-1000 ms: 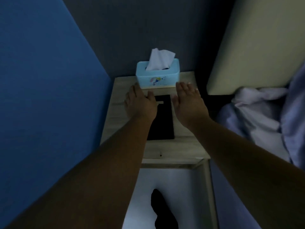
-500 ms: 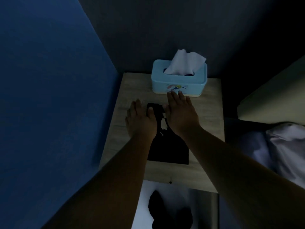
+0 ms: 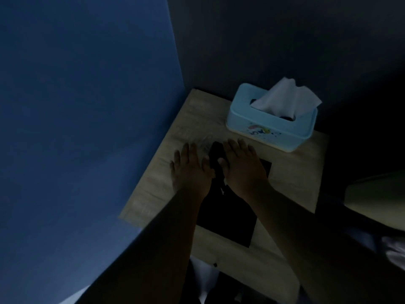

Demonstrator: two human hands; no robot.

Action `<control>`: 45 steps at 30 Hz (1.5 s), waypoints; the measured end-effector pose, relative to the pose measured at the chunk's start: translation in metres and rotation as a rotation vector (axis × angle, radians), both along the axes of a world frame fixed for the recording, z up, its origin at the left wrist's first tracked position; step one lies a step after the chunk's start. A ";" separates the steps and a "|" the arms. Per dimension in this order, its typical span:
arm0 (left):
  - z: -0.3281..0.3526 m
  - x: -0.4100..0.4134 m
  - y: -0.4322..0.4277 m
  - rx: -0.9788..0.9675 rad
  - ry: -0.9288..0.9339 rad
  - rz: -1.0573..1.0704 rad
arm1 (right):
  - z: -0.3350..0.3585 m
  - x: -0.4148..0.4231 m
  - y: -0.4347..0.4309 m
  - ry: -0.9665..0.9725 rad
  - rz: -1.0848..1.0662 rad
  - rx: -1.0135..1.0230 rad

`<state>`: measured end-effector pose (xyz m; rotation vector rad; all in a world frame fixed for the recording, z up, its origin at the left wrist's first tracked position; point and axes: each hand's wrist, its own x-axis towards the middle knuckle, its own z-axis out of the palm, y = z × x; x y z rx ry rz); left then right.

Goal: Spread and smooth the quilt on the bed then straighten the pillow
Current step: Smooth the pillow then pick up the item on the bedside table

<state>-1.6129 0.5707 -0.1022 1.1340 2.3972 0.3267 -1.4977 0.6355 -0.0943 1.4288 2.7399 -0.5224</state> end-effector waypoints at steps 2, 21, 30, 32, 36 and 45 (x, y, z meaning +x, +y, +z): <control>-0.011 0.002 -0.008 0.014 -0.002 0.030 | -0.011 0.002 -0.003 -0.020 0.052 0.016; -0.061 0.077 -0.101 0.205 0.112 0.211 | -0.055 0.059 -0.071 0.157 0.222 0.130; -0.044 0.089 -0.116 0.042 0.014 0.163 | -0.049 0.099 -0.096 0.043 0.098 0.069; -0.040 0.082 -0.111 0.034 0.006 0.166 | -0.050 0.097 -0.095 0.041 0.039 0.027; -0.034 0.073 -0.101 0.004 0.042 0.186 | -0.054 0.089 -0.096 0.079 -0.016 0.009; -0.031 0.062 -0.101 0.167 -0.200 0.397 | -0.053 0.085 -0.095 0.290 -0.148 -0.017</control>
